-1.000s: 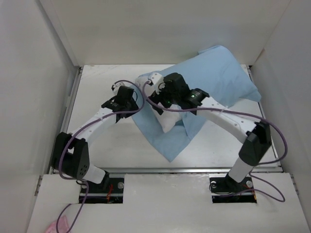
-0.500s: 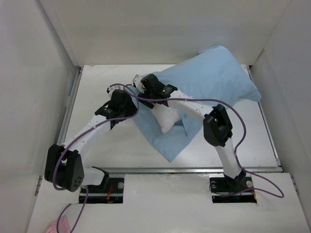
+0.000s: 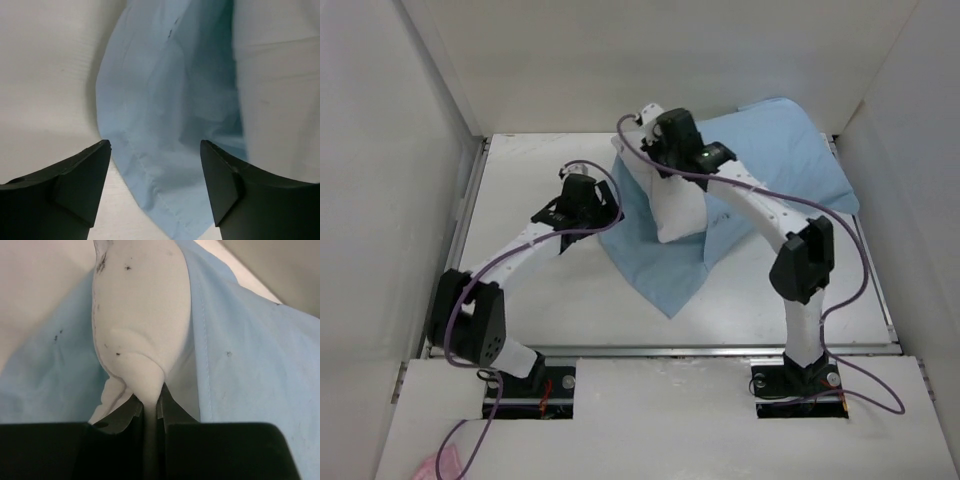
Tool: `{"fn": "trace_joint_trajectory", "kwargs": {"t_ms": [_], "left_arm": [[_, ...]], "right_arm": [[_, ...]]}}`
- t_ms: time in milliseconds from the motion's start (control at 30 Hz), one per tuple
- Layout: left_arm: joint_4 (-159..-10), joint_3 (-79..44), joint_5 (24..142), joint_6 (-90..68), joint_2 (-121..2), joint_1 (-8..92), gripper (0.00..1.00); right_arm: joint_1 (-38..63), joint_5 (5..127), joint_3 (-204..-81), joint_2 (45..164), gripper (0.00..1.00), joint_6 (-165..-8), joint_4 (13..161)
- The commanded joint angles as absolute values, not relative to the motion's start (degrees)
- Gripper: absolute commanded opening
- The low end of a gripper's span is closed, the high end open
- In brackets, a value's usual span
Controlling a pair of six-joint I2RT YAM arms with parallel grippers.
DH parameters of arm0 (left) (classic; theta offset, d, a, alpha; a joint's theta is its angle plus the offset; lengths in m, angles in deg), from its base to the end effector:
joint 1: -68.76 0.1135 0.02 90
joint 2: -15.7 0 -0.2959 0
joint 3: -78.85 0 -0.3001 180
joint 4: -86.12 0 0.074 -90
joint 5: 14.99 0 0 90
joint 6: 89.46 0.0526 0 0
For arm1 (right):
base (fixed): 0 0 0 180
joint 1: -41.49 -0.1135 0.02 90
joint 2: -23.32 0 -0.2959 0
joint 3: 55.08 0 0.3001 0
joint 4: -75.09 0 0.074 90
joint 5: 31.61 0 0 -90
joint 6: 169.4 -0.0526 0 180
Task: Put the pillow into the pillowcase
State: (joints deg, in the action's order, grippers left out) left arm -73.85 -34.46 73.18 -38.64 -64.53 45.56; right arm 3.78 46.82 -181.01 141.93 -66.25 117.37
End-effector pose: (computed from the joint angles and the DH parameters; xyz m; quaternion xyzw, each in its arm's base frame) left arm 0.3380 -0.1430 0.2649 -0.1299 0.8715 -0.2328 0.4117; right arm 0.4512 0.3355 0.3396 -0.3368 0.8168 0.0104 0.4682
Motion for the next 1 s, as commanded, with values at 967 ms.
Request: {"fn": "trace_joint_trajectory", "kwargs": {"t_ms": [967], "left_arm": [[-101.2, -12.3, 51.2, -54.0, -94.4, 31.2, 0.88]], "right_arm": [[15.3, 84.9, -203.7, 134.6, 0.0, -90.1, 124.3]]}}
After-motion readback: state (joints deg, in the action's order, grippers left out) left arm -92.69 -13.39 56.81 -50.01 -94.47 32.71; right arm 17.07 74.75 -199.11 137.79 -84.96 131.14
